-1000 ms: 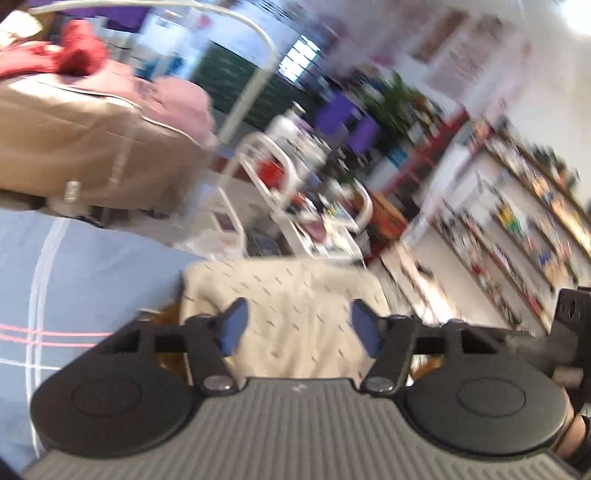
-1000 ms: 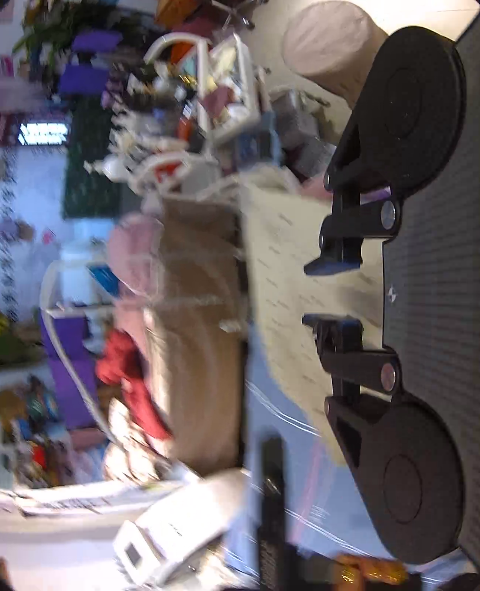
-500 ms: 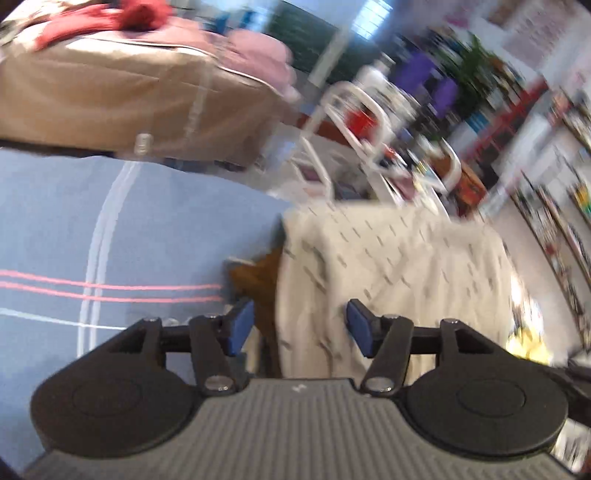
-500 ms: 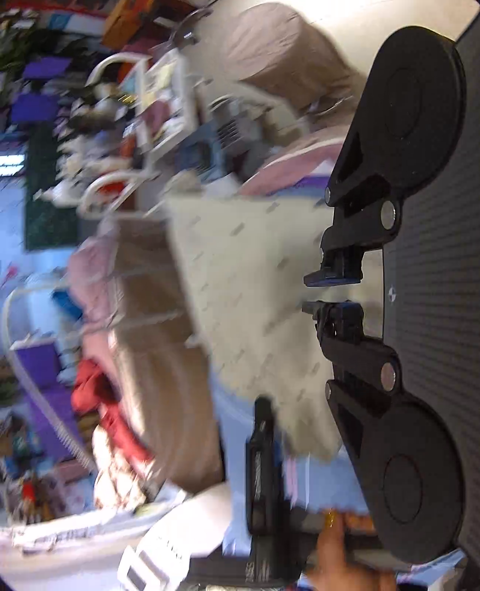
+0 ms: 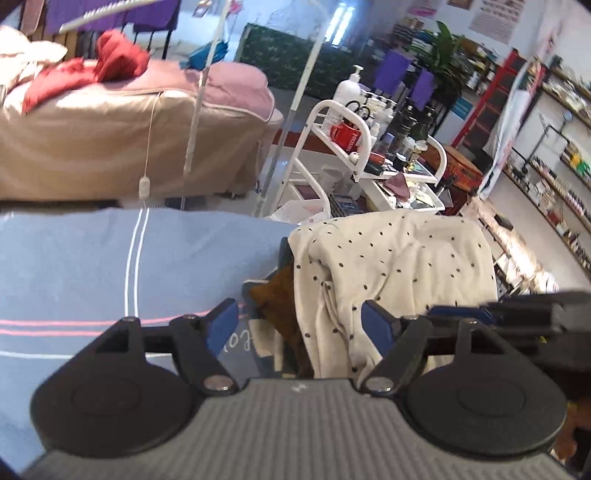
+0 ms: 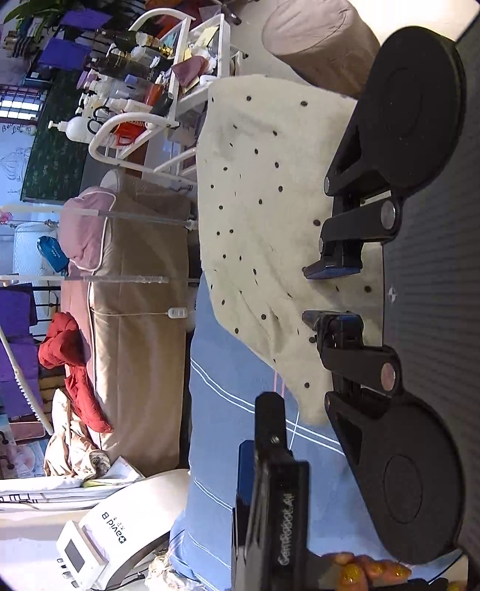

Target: Fold small clothes

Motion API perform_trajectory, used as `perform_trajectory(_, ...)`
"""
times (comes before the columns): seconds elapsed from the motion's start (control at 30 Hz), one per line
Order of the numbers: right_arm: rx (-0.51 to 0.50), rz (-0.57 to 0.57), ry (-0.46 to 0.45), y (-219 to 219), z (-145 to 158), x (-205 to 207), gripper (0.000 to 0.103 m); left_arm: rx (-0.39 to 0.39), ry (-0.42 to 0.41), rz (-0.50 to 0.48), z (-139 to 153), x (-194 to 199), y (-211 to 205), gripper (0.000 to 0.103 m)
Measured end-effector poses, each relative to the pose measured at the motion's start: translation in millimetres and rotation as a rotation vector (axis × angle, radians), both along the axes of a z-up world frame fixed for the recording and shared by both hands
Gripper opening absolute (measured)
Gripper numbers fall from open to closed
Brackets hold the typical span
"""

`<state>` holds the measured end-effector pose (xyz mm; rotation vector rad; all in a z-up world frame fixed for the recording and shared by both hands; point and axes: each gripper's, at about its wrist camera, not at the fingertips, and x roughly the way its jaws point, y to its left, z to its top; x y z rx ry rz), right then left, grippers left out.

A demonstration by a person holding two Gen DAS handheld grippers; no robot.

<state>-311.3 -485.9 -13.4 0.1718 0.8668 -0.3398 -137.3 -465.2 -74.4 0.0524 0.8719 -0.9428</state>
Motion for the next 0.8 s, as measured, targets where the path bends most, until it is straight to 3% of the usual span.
perform_trajectory(0.1,-0.027,0.020,0.028,0.9,-4.9,7.4,0.028,0.004,0.013,-0.005,1.7,1.0,2.8,0.073)
perform_trajectory(0.17,-0.056,0.034,0.050,5.4,-7.3,11.3,0.014,0.006,0.012,-0.001,3.2,2.0,4.3,0.073)
perform_trajectory(0.2,-0.070,0.032,0.052,6.3,-6.8,11.2,0.000,0.004,0.011,-0.004,3.7,2.6,5.2,0.073)
perform_trajectory(0.43,-0.032,-0.096,-0.060,-12.2,26.5,-37.1,0.000,0.004,0.015,0.002,5.9,6.8,3.0,0.075)
perform_trajectory(0.57,-0.063,-0.226,-0.056,-37.1,42.3,-81.4,0.000,0.001,0.005,-0.019,8.5,3.9,-2.4,0.076)
perform_trajectory(0.67,-0.100,-0.132,-0.037,-29.9,42.1,-84.8,0.001,-0.003,0.003,-0.037,10.1,0.0,-8.8,0.077)
perform_trajectory(0.73,-0.042,-0.134,-0.034,-29.3,37.8,-77.5,0.002,-0.003,-0.005,-0.081,13.7,-5.2,-15.8,0.077)
perform_trajectory(0.8,-0.054,-0.154,-0.059,-26.5,37.5,-73.6,0.002,0.017,-0.037,-0.139,20.1,-14.2,-23.9,0.076)
